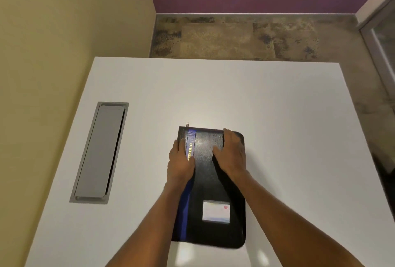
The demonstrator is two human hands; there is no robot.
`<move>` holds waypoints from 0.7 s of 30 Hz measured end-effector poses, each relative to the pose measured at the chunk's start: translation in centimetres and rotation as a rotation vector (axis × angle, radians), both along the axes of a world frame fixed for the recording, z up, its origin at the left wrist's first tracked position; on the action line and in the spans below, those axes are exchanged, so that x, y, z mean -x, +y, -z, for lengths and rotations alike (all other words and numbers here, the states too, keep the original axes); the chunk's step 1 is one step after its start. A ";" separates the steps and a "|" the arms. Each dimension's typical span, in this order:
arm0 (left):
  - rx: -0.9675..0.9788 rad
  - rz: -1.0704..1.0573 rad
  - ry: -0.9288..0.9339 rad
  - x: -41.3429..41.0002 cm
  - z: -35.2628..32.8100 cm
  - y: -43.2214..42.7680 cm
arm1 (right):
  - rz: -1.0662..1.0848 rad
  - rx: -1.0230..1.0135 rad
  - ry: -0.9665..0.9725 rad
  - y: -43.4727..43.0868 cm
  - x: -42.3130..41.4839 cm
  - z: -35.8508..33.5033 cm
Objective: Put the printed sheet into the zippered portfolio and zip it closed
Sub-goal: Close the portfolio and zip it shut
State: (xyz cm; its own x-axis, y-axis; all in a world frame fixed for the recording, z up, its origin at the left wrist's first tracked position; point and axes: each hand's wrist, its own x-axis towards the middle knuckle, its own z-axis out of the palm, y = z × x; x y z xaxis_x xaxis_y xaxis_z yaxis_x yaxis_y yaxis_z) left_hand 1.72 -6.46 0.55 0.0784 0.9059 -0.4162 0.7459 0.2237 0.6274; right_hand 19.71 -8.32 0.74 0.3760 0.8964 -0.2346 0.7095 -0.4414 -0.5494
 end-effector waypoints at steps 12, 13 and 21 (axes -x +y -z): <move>0.119 -0.012 0.120 3.9 0.9 -7.3 | 0.190 0.265 -0.037 -12.5 0.8 -0.2; 0.123 -0.031 0.141 4.3 1.2 -7.6 | 0.206 0.294 -0.024 -13.2 0.9 -0.1; 0.128 -0.125 0.148 6.2 4.6 -7.2 | 0.335 0.348 0.137 -14.1 1.3 2.2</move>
State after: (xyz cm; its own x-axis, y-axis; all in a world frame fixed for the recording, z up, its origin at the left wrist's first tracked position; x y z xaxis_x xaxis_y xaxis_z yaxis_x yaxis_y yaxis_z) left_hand -4.48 -13.62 -4.07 -0.1012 0.8438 -0.5271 0.7891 0.3907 0.4739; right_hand 18.39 -22.40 -1.45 0.5748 0.5916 -0.5654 0.4293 -0.8062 -0.4072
